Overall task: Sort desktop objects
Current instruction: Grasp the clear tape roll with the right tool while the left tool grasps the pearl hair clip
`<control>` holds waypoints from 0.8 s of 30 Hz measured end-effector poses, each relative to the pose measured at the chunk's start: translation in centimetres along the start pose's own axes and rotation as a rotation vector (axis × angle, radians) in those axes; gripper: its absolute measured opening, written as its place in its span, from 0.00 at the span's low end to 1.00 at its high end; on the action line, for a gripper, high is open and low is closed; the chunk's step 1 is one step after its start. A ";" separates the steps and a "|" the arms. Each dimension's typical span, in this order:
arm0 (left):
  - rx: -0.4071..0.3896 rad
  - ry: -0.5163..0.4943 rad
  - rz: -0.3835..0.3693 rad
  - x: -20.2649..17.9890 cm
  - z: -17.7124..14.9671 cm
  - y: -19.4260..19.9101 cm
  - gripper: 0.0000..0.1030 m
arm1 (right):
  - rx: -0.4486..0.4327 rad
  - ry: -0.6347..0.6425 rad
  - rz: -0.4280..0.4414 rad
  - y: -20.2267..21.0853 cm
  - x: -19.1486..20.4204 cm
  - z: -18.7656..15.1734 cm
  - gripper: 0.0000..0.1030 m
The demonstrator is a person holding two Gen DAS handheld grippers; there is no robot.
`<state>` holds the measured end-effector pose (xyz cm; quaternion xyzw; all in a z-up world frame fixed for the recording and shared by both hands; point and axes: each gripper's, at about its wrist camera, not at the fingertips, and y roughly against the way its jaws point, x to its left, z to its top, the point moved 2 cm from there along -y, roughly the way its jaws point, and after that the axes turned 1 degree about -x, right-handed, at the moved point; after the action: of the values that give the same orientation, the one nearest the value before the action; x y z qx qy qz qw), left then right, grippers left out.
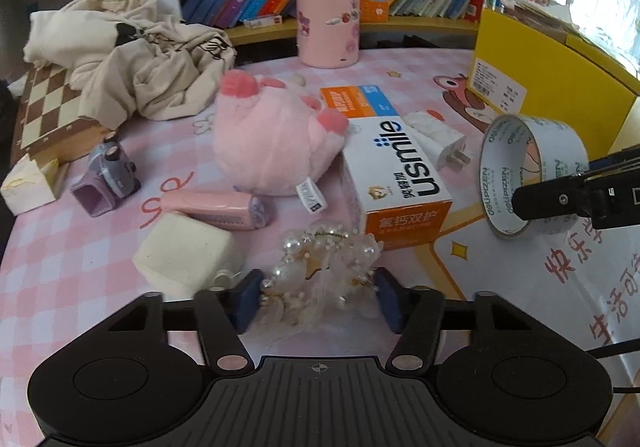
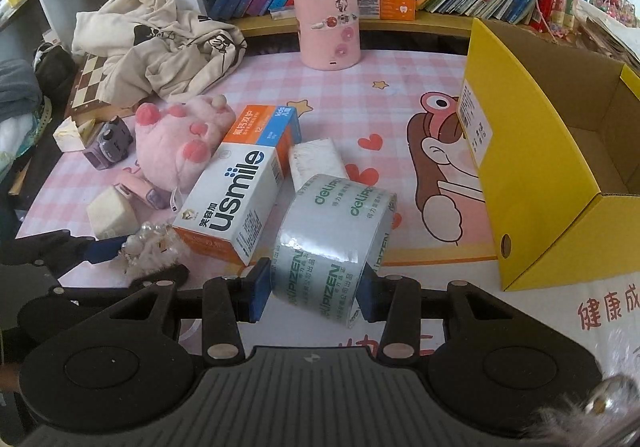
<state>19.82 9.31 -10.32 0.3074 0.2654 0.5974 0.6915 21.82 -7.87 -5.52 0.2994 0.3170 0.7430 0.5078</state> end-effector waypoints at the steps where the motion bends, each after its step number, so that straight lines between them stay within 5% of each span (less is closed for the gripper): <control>1: -0.001 0.008 -0.004 0.2 -0.1 0.2 0.48 | -0.002 0.004 0.004 0.2 0.1 0.0 0.39; 6: 0.009 0.097 -0.072 1.1 -0.6 1.7 0.44 | -0.018 0.045 0.035 1.6 0.8 -0.1 0.38; 14: -0.062 0.145 -0.144 1.1 0.0 6.0 0.43 | 0.041 0.033 0.106 3.8 0.3 -1.3 0.07; 24: -0.090 0.166 -0.190 0.4 -0.3 8.5 0.43 | 0.039 0.012 0.134 5.7 0.4 -3.0 0.06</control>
<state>13.96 10.62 -4.21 0.1992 0.3224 0.5640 0.7337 16.14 -9.65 -2.93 0.3252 0.3137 0.7710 0.4489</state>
